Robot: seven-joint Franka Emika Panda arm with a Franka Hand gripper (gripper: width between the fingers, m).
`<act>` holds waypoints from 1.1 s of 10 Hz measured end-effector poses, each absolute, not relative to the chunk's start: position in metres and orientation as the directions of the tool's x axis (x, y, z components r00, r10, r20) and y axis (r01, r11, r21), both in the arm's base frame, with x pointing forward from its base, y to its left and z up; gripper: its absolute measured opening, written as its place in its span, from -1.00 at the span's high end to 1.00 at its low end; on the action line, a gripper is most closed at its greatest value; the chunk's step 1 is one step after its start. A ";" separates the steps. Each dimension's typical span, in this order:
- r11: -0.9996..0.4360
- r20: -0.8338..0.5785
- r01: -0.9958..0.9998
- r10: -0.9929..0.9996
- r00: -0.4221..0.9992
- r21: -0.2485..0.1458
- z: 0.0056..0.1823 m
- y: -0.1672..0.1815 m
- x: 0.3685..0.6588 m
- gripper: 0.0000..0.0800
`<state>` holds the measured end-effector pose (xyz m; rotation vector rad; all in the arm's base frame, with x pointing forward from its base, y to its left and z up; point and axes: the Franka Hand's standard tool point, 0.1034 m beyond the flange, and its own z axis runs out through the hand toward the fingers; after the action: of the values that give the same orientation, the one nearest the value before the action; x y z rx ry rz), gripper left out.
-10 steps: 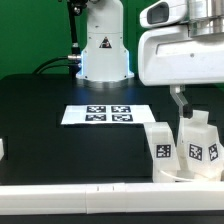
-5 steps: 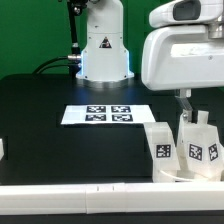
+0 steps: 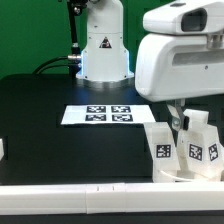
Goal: Assemble stool
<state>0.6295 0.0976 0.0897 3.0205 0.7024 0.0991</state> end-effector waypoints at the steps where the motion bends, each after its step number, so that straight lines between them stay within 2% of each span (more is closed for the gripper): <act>1: -0.870 0.047 0.489 0.492 0.869 0.063 0.091 0.095 0.630 -0.62; 3: -0.875 0.043 0.479 0.483 0.875 0.067 0.089 0.093 0.630 -0.62; 5: -0.908 0.033 0.414 0.417 0.908 0.065 0.073 0.100 0.629 -0.62; 7: -0.922 0.036 0.383 0.385 0.922 0.065 0.072 0.100 0.631 -0.62; 9: -0.934 0.036 0.352 0.355 0.934 0.065 0.071 0.099 0.631 0.04; 10: -0.957 0.040 0.283 0.286 0.957 0.062 0.071 0.099 0.631 0.04; 11: -0.974 0.044 0.219 0.221 0.974 0.059 0.071 0.099 0.631 0.16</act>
Offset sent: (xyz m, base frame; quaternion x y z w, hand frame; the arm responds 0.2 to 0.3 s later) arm 0.0130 0.0166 -0.0137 0.0149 -0.0066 0.0013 0.9999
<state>0.6306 0.0990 0.0712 3.0681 0.3422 0.0782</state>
